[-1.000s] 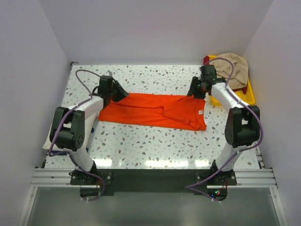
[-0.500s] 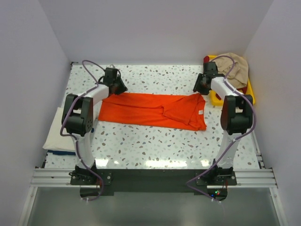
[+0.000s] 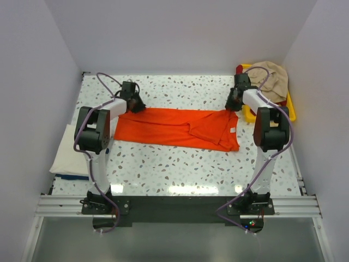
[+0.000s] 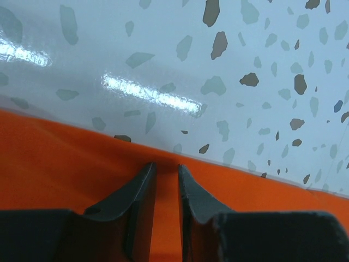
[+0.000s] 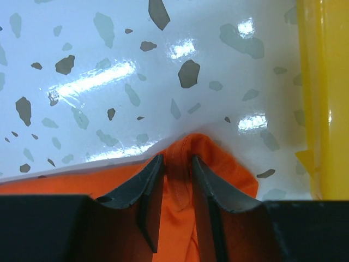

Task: Fold and stack the t-shirts
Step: Fold the tshirt

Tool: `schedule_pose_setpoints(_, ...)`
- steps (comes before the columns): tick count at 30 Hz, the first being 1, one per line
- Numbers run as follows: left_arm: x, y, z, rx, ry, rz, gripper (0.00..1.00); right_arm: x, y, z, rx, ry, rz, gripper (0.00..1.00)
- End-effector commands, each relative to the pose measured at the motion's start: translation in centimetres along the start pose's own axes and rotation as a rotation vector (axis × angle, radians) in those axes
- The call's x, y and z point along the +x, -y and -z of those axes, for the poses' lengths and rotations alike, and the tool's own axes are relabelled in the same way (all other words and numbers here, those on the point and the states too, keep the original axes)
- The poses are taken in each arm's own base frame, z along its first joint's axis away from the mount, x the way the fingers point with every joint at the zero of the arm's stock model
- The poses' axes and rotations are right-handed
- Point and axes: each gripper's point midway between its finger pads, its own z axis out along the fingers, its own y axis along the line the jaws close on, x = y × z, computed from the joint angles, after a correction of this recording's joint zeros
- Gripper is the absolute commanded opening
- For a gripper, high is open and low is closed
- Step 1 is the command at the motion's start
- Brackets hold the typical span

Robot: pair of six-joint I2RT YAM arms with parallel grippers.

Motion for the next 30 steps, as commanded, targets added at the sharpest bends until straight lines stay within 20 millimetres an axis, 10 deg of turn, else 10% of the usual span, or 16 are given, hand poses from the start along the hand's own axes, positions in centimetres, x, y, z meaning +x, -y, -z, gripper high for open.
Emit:
schedule_pose_setpoints(1, -1.3, -0.4, -0.3, -0.010, 0.029, -0.005, 0.27, -1.5, 0.5, 0.2, 0.017, 0.054, -0.019, 0.28)
schedule_pose_setpoints(16, -1.1, -4.1, -1.0, -0.127, 0.018, 0.047, 0.22, -4.9, 1.1, 5.8, 0.025, 0.163, -0.073, 0.00)
schedule_pose_setpoints(23, -1.0, -4.2, -1.2, -0.124, 0.015, 0.055, 0.19, -3.7, 2.6, 4.6, 0.063, 0.128, -0.083, 0.00)
schedule_pose_setpoints(30, -1.7, -3.1, -1.2, -0.071, 0.034, 0.044, 0.25, -3.0, 2.1, 4.0, 0.022, 0.100, -0.085, 0.31)
